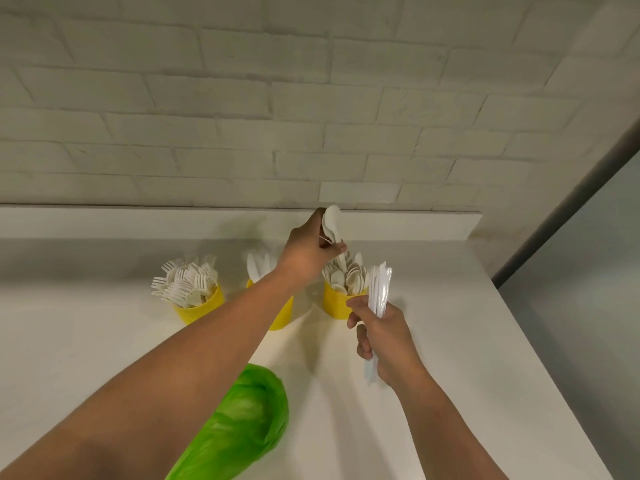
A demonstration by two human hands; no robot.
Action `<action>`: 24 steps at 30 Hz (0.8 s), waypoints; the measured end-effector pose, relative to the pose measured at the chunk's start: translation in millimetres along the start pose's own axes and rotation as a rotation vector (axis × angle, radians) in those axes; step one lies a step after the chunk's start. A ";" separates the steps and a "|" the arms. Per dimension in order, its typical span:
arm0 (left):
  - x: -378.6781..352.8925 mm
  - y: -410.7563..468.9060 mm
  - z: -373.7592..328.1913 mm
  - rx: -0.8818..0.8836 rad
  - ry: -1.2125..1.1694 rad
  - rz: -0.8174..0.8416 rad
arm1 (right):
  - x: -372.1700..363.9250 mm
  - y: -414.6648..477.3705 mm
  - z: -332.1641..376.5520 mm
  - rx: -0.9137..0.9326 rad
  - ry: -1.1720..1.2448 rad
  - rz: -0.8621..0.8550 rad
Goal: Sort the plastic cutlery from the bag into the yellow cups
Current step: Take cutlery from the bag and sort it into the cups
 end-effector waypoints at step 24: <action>-26.6 -74.2 -48.7 -0.225 -0.042 0.261 | -17.0 -25.8 -3.9 -0.129 -0.057 0.290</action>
Point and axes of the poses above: each hand's wrist, its own y-axis towards the middle knuckle, its own x-axis out of the back of the hand, z = x × y, the point moved 9 cm from there along y, towards the middle knuckle, and after that the axes turned 15 degrees about -z, right-handed, at the moved point
